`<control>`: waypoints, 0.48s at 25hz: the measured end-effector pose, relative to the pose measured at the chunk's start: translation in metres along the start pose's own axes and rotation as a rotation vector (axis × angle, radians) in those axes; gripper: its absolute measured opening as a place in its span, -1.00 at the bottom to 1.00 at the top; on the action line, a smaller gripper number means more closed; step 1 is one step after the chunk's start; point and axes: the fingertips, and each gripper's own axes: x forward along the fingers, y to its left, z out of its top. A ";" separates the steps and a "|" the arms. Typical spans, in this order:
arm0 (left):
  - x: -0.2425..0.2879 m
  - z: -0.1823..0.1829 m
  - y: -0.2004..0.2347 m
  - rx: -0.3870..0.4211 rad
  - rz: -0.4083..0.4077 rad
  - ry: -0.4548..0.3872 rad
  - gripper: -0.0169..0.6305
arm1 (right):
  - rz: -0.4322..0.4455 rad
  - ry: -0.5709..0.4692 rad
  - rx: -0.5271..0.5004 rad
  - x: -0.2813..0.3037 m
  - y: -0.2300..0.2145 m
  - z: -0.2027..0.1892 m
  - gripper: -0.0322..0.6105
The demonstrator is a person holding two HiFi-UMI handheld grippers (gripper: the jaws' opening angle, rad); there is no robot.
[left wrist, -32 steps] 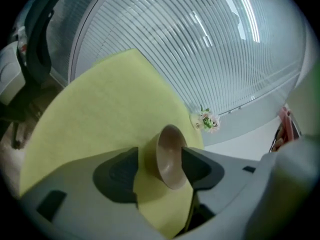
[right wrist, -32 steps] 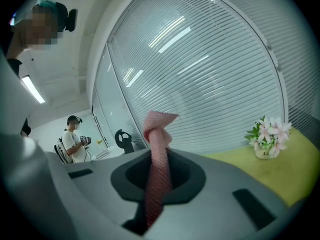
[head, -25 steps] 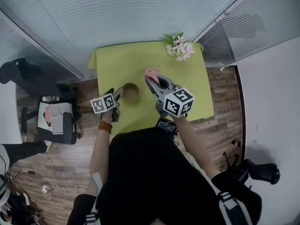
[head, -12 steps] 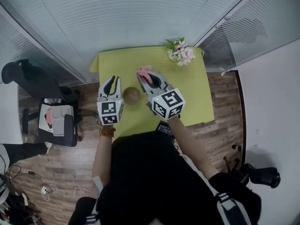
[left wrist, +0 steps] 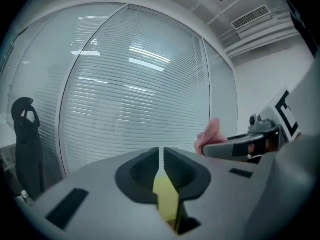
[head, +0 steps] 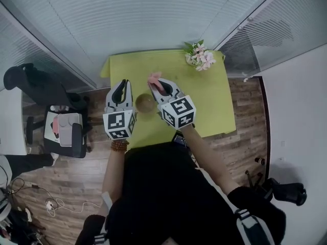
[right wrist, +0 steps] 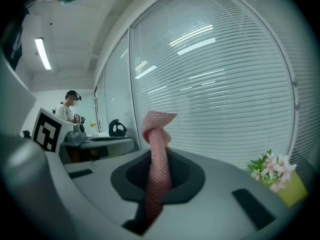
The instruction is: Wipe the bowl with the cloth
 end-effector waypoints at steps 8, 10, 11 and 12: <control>0.003 -0.023 -0.012 -0.013 -0.029 0.060 -0.84 | -0.034 0.010 0.008 -0.007 -0.012 -0.007 -0.87; 0.004 -0.025 -0.014 -0.014 -0.035 0.068 -0.84 | -0.041 0.011 0.014 -0.009 -0.016 -0.008 -0.87; 0.004 -0.025 -0.015 -0.014 -0.038 0.070 -0.84 | -0.044 0.012 0.016 -0.010 -0.018 -0.008 -0.87; 0.005 -0.026 -0.017 -0.014 -0.041 0.072 -0.84 | -0.047 0.013 0.017 -0.012 -0.020 -0.008 -0.87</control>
